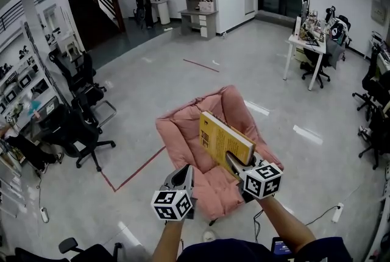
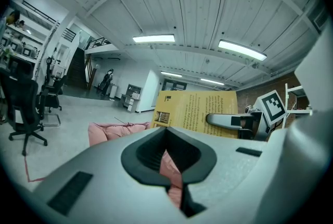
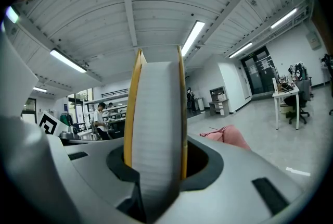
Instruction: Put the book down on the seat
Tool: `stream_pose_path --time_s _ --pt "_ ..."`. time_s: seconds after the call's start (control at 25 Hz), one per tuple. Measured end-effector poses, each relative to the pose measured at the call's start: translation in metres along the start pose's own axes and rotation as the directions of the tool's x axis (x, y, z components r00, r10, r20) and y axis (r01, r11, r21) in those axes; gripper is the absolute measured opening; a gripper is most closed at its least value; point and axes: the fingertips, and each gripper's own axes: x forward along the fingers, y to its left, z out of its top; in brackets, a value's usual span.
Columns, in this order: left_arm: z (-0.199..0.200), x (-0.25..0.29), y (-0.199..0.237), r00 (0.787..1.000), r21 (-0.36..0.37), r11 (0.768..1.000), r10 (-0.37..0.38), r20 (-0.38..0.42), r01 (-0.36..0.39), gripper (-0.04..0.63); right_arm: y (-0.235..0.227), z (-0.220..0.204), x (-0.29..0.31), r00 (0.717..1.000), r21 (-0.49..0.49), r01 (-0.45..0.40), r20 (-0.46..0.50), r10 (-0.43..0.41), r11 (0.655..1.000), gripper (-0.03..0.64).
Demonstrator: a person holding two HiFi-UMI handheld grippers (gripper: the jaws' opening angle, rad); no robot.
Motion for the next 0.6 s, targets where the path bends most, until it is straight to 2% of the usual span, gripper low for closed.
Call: stream_pose_path --time_s 0.6 --pt "0.002 0.022 0.04 0.999 -0.015 1.0 -0.027 -0.028 0.026 0.005 0.0 -0.005 0.047 1.0 0.012 0.012 -0.018 -0.012 1.0 0.155"
